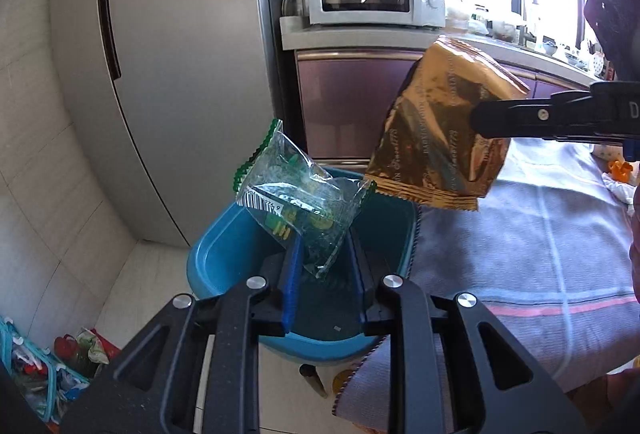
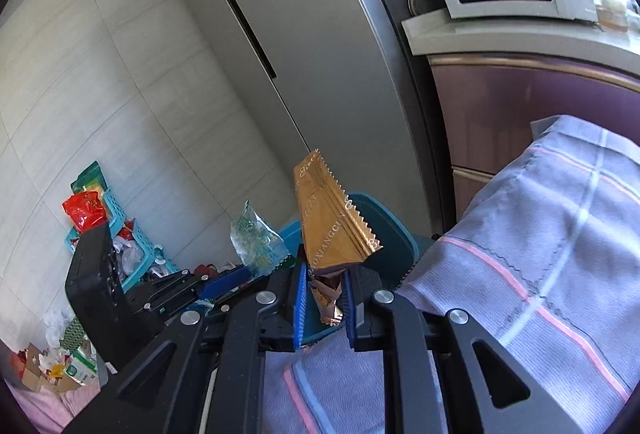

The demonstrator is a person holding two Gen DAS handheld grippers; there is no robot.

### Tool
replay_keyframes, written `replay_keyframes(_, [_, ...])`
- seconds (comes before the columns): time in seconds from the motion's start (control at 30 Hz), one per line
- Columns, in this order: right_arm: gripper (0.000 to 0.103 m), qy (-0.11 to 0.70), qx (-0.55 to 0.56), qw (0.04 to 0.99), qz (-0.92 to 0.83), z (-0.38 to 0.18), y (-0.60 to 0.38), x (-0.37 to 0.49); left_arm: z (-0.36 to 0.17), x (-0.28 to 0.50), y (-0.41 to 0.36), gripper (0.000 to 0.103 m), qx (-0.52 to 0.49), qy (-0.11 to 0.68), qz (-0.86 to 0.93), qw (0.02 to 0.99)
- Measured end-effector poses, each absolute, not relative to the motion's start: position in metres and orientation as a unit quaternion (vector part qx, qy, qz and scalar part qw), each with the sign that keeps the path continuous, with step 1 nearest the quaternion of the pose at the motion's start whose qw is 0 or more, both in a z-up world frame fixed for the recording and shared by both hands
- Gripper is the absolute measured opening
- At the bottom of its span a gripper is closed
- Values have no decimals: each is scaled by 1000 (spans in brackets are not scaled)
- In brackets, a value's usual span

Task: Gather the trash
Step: 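Carry both held wrappers over to the teal bin, then open the left tool over the bin while the right tool opens too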

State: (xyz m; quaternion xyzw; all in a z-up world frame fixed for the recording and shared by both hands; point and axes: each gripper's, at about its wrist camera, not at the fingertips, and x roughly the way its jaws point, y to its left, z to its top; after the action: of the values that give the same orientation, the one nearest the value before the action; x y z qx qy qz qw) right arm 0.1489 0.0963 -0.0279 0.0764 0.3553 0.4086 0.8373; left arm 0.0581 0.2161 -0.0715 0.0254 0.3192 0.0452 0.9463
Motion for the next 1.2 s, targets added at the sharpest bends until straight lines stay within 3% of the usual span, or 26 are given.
replay_keyframes(0.5, [17,426,51,821,376,-64,144,183,-103,79,229,29,12,356,65,932])
replay_keyframes(0.67, [23,449,47,813,368,-74,154,194,-109,83,232,31,-1,360,68,931])
replay_keyframes(0.77, [33,457,46,811,363,-78,154,195,-110,84,233,32,-9,358,69,931])
replay_keyframes(1.0, [34,444,57,816,365,-75,137,188,-107,76,234,36,-22,346,72,935])
replay_keyframes(1.2, [35,395,56,838,372,-51,100,158,-87,58,221,45,-31,311,45,949])
